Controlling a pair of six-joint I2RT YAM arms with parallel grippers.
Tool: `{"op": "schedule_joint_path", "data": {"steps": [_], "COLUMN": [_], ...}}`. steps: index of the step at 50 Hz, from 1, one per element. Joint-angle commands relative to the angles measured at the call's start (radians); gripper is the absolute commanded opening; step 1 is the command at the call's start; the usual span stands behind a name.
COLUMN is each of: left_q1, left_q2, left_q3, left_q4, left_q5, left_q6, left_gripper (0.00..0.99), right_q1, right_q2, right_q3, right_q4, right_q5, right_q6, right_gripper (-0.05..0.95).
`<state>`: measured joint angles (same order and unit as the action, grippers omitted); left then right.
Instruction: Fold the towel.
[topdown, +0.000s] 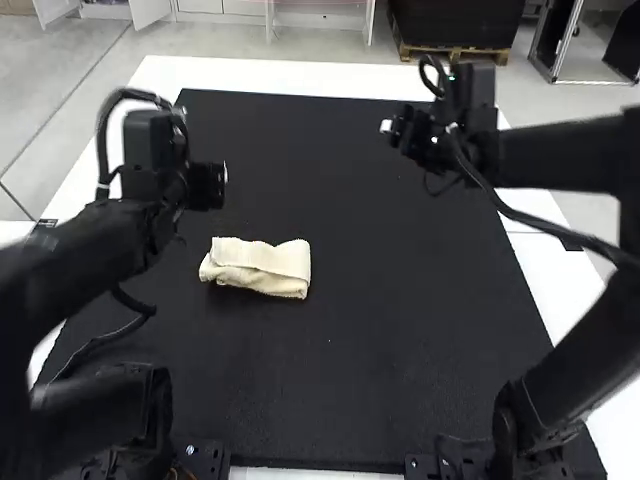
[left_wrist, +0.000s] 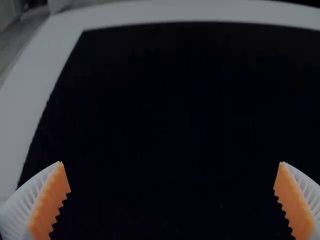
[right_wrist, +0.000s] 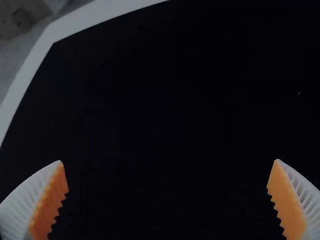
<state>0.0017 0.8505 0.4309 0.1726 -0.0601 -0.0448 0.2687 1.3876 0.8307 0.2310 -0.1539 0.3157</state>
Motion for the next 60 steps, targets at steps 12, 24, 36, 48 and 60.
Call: {"op": "schedule_joint_path", "data": {"steps": [12, 24, 36, 48, 60], "left_q1": [-0.037, -0.037, -0.037, -0.037, -0.035], "left_q2": [-0.435, -0.605, -0.763, -0.820, -0.852], "left_q3": [-0.043, -0.061, -0.133, -0.179, -0.199], "left_q4": [0.010, 0.005, 0.073, 0.093, 0.102], "left_q5": [-0.020, -0.020, 0.002, 0.034, 0.068], "left_q6": [0.039, 0.059, 0.140, 0.148, 0.148], "left_gripper": [0.962, 0.962, 0.962, 0.962, 0.962], "right_q1": [-0.054, -0.059, -0.065, -0.066, -0.072], "right_q2": [-0.271, -0.472, -0.740, -0.924, -1.093], "right_q3": [-0.125, -0.196, -0.323, -0.395, -0.435], "right_q4": [0.071, 0.065, 0.027, 0.016, -0.047], "right_q5": [0.168, 0.212, 0.254, 0.290, 0.283], "right_q6": [-0.078, -0.119, -0.121, -0.122, -0.211], "right_gripper": [0.92, 0.92, 0.92, 0.92, 0.92]}}
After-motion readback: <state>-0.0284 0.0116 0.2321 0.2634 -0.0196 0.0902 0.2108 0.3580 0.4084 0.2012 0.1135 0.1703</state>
